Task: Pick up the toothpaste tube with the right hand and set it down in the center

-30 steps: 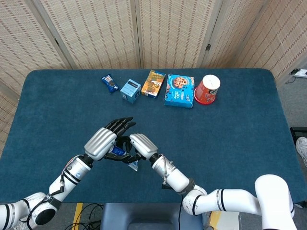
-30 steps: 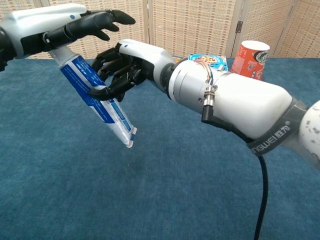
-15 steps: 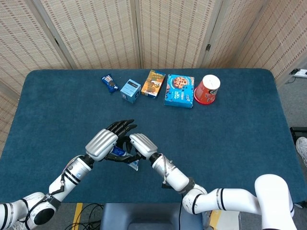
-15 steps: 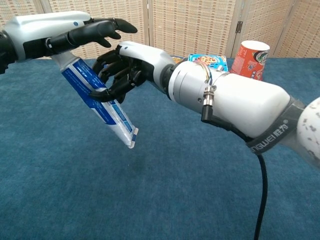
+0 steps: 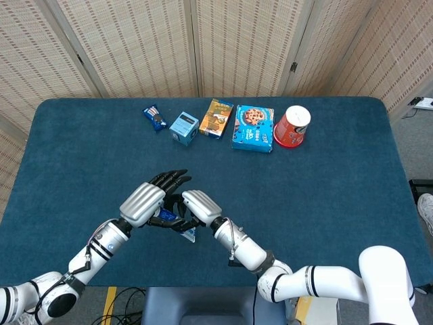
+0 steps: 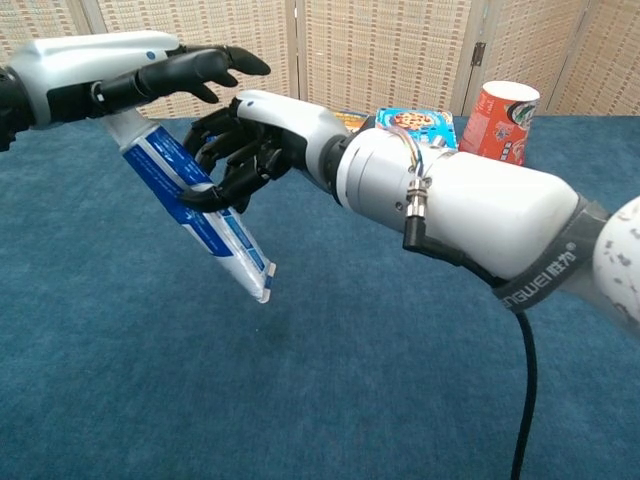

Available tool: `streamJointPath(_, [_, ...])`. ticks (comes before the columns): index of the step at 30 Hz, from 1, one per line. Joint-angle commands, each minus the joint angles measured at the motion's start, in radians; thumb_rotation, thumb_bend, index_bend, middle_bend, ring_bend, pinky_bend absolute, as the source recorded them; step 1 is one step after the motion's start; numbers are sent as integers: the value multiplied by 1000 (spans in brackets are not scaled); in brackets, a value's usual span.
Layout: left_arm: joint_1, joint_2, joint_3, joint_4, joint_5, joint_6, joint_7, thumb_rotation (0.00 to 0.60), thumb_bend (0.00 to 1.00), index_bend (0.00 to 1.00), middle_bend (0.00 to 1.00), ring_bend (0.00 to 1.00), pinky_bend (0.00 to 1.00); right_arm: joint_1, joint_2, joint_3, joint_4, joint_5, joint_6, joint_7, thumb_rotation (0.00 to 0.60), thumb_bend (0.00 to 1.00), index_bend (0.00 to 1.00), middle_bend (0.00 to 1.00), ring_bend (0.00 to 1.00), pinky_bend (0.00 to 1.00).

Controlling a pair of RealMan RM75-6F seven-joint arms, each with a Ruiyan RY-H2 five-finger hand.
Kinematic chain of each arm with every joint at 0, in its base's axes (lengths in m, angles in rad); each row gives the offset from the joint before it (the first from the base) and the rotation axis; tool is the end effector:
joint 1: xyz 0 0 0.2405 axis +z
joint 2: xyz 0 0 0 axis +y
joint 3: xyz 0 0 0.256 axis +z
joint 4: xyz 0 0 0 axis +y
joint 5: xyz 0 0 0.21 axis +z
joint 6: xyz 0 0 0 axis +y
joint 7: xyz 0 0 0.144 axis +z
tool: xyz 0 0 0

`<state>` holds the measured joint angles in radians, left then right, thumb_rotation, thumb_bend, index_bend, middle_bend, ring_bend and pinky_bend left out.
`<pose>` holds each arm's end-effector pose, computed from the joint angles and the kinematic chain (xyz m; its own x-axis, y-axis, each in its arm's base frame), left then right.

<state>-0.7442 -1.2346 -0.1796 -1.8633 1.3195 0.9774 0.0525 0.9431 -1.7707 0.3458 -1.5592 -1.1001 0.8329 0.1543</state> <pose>-0.0910 0.3081 0.0599 0.2593 0.3158 0.9127 0.8410 -0.5384 -0.0526 0.0090 -0.3165 -0.0715 -0.1528 -0.6231 0.7670 -0.8307 -0.3394 -0.4412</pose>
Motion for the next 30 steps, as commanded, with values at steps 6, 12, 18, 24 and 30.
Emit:
streamJointPath(6, [21, 4, -11, 15, 3, 46, -23, 0, 0, 0, 1, 42, 134, -6, 64, -35, -16, 10, -23, -69, 600, 836, 790, 716, 616, 521])
streamJointPath(12, [44, 10, -9, 45, -9, 69, -48, 0, 0, 0, 1, 42, 134, 24, 196, -100, -57, 94, -23, -360, 600, 811, 790, 680, 609, 522])
streamJointPath(18, [66, 5, -2, 84, -26, 80, -74, 0, 0, 0, 1, 42, 134, 65, 268, -149, -96, 280, 21, -610, 600, 779, 725, 589, 508, 522])
streamJointPath(24, [85, -5, 4, 109, -28, 100, -70, 0, 0, 0, 1, 42, 134, 96, 255, -181, -66, 383, 53, -720, 600, 741, 615, 513, 434, 521])
streamJointPath(30, [98, -8, 10, 118, -31, 105, -70, 0, 0, 0, 1, 42, 134, 128, 243, -211, -49, 489, 56, -810, 600, 629, 389, 371, 314, 445])
